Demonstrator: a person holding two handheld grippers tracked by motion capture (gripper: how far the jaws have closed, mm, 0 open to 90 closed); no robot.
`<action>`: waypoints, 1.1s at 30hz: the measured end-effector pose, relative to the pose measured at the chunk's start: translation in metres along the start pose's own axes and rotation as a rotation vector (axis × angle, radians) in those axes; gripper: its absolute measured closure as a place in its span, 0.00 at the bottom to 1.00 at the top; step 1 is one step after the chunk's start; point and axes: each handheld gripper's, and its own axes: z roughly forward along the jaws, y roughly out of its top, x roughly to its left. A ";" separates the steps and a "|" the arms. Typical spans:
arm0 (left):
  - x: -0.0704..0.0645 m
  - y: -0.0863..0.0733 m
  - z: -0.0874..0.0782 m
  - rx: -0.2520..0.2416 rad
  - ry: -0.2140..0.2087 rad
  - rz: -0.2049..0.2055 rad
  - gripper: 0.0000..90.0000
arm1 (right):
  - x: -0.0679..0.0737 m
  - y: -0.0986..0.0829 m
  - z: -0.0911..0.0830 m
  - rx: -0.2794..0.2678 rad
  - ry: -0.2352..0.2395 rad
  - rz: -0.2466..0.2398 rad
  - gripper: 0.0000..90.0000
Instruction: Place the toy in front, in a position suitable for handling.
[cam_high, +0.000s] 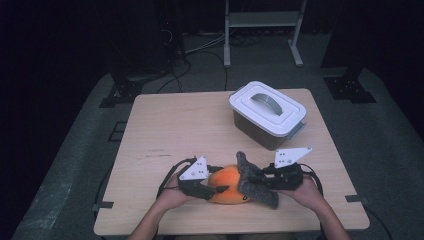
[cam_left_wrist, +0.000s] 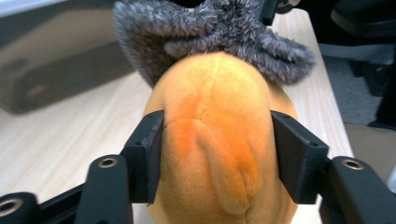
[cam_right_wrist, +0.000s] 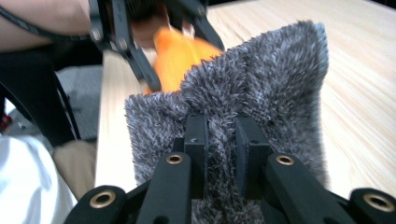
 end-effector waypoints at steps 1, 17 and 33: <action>0.001 -0.002 -0.001 -0.005 -0.006 -0.004 0.44 | -0.002 -0.003 -0.001 0.008 -0.004 0.011 0.85; 0.001 0.005 0.000 -0.003 -0.032 -0.052 0.39 | 0.008 0.006 0.008 -0.024 0.009 -0.019 0.84; 0.011 -0.007 -0.009 0.009 -0.046 -0.088 0.47 | -0.010 -0.006 -0.009 -0.079 0.023 0.063 0.85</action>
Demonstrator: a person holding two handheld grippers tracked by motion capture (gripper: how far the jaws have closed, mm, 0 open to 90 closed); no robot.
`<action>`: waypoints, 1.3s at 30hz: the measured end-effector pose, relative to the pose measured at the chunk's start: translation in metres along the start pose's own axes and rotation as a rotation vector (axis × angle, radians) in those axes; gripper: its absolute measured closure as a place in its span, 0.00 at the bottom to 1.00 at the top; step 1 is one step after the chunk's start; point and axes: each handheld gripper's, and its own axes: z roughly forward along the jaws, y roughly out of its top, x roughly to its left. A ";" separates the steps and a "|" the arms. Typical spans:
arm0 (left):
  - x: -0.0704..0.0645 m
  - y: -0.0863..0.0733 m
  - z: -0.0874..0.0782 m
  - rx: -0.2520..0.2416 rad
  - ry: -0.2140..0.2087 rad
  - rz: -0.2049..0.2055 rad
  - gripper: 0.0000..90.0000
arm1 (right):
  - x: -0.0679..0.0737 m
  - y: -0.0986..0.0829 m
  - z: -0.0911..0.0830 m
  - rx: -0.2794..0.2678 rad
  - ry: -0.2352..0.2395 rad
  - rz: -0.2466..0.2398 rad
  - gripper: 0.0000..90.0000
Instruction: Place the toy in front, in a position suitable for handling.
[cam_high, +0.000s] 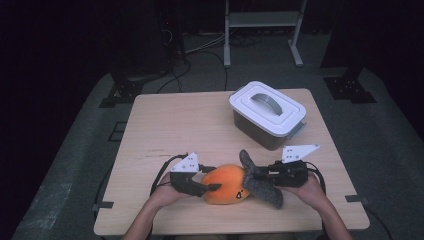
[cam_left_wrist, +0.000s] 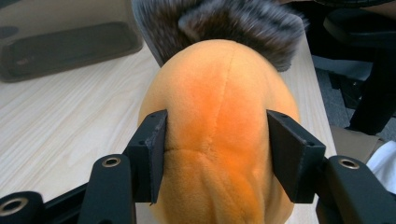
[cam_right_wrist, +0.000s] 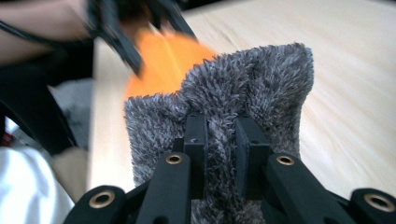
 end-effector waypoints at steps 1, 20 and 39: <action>0.000 0.000 0.000 0.001 0.001 -0.002 0.47 | 0.003 0.002 0.002 0.003 0.012 -0.010 0.85; -0.001 0.001 0.001 -0.001 -0.010 0.001 0.44 | 0.006 0.005 0.008 -0.006 -0.018 -0.024 0.84; -0.012 0.010 0.007 0.012 -0.058 0.034 0.32 | 0.014 0.005 0.019 0.038 0.016 -0.050 0.83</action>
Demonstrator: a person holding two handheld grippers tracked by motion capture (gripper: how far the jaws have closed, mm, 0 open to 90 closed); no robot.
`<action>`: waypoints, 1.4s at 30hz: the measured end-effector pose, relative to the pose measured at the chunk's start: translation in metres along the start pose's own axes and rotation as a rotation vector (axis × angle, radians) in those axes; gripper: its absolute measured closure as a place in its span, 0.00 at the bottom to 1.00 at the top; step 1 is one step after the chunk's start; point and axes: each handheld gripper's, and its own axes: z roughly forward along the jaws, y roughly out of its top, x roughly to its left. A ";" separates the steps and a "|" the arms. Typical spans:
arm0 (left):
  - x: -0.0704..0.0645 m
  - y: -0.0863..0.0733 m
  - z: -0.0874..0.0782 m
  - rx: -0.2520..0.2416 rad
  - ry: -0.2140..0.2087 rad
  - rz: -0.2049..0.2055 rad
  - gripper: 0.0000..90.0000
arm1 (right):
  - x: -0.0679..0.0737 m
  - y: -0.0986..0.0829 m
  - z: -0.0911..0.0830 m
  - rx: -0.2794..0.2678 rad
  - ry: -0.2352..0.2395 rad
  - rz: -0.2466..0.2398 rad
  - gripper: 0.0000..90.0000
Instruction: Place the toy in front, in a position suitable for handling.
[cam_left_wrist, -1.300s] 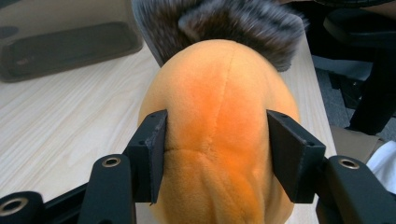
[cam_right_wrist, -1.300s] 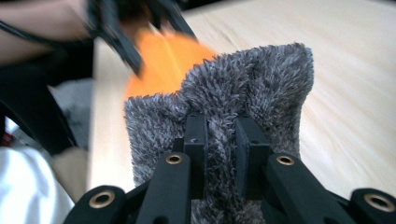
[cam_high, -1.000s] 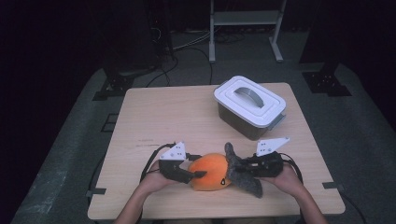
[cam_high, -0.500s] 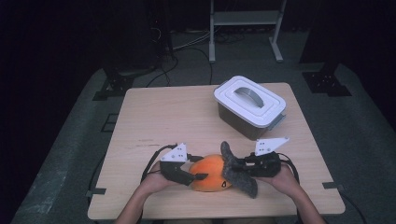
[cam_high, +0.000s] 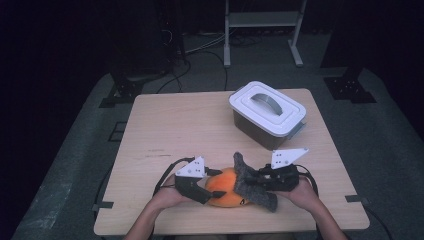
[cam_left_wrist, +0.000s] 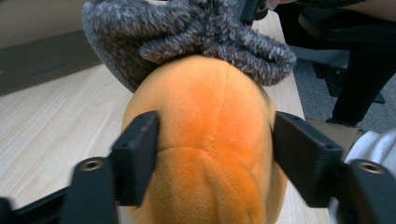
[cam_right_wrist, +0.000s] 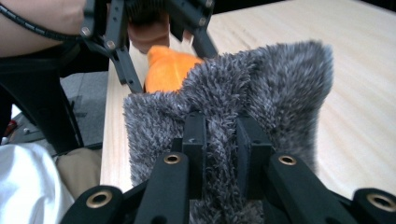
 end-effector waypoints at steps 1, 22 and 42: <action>0.001 0.001 -0.001 -0.006 0.000 -0.014 0.29 | 0.000 -0.001 -0.001 0.002 0.000 0.002 0.83; -0.002 0.002 0.004 -0.023 0.130 0.025 0.32 | -0.004 0.002 -0.004 0.009 -0.063 -0.014 0.84; -0.003 -0.002 0.003 -0.041 0.055 0.045 0.49 | 0.015 0.023 -0.004 -0.020 -0.056 -0.086 0.84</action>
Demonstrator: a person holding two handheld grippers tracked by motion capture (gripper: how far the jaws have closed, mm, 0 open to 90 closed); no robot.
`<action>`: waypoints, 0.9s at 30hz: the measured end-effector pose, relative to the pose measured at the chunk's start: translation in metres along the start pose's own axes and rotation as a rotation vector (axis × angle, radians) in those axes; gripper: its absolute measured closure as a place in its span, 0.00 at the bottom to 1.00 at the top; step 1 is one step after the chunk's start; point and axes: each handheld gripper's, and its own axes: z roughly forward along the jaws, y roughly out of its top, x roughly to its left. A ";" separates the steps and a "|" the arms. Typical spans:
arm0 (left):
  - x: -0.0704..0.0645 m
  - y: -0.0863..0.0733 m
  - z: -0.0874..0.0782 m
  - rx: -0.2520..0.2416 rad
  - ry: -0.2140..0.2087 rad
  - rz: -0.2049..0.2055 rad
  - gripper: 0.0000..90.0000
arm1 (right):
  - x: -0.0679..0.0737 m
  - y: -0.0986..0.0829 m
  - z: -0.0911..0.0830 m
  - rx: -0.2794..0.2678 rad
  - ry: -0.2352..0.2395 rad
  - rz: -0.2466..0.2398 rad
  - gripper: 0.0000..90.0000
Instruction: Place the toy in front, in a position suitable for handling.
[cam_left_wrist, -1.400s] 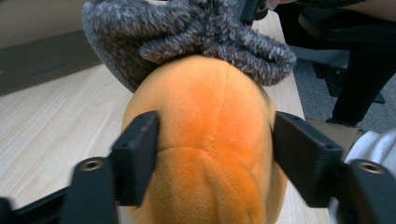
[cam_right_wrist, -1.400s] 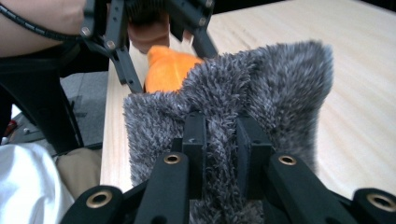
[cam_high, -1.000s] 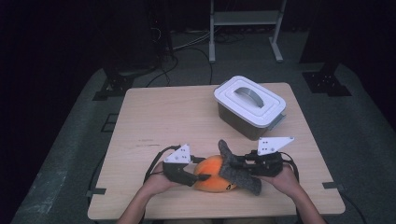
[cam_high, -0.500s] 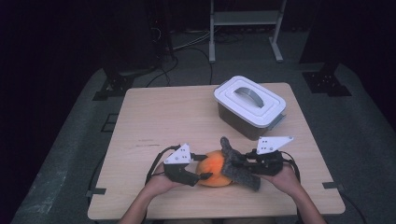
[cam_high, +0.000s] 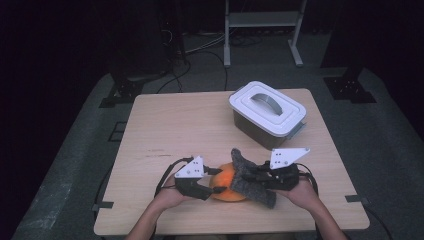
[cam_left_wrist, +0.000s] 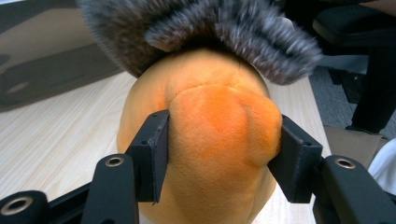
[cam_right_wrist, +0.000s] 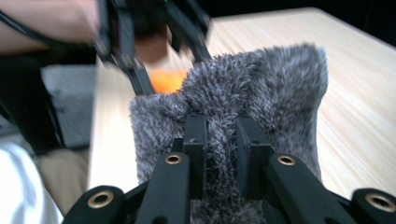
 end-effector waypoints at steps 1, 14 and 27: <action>-0.002 0.001 0.001 0.004 -0.003 0.016 0.48 | 0.002 0.002 0.001 -0.004 0.005 -0.006 0.84; -0.013 0.010 0.012 0.007 -0.011 0.076 0.49 | 0.014 0.017 0.009 0.031 0.027 -0.059 0.85; -0.002 0.004 0.001 0.030 -0.012 0.023 0.43 | -0.006 -0.007 0.002 0.049 -0.009 0.028 0.85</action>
